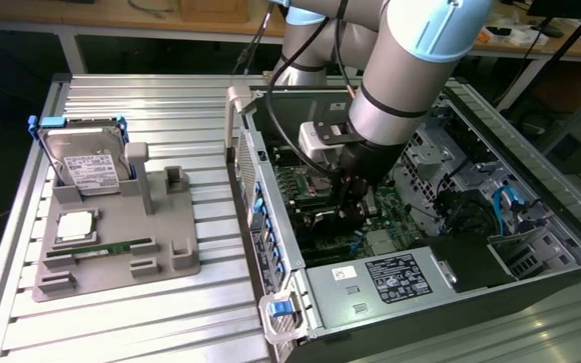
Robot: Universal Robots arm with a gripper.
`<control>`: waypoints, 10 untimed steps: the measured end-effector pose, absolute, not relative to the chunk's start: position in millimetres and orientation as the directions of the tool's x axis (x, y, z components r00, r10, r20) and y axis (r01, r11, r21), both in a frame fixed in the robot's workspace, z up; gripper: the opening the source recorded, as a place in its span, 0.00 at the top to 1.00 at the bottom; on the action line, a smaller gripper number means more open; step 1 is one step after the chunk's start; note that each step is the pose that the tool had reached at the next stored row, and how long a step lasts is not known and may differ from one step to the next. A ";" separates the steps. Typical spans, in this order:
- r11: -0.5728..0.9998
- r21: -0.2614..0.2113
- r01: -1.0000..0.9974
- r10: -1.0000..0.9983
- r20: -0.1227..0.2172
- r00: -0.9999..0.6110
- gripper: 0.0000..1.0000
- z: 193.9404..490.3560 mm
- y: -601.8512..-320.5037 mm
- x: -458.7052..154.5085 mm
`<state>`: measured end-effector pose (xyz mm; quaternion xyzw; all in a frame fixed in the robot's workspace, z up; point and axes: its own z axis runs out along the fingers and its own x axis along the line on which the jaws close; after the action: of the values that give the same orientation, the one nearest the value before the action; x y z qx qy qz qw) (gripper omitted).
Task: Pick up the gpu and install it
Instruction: 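Insert the gpu into the slot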
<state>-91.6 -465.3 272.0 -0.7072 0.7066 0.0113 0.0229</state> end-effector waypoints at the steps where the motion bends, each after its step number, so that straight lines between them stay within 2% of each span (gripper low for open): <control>1: 0.000 -0.017 -1.000 -0.999 -0.048 0.001 0.66 273.7 -465.2 -91.6; 8: 0.000 -0.019 -1.000 -0.999 -0.049 0.001 0.67 278.5 -465.1 -91.6; 10: 0.000 -0.019 -1.000 -0.999 -0.049 0.001 0.80 278.5 -465.1 -91.6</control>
<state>-91.6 -465.1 278.5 -0.7072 0.7066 0.0105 0.0239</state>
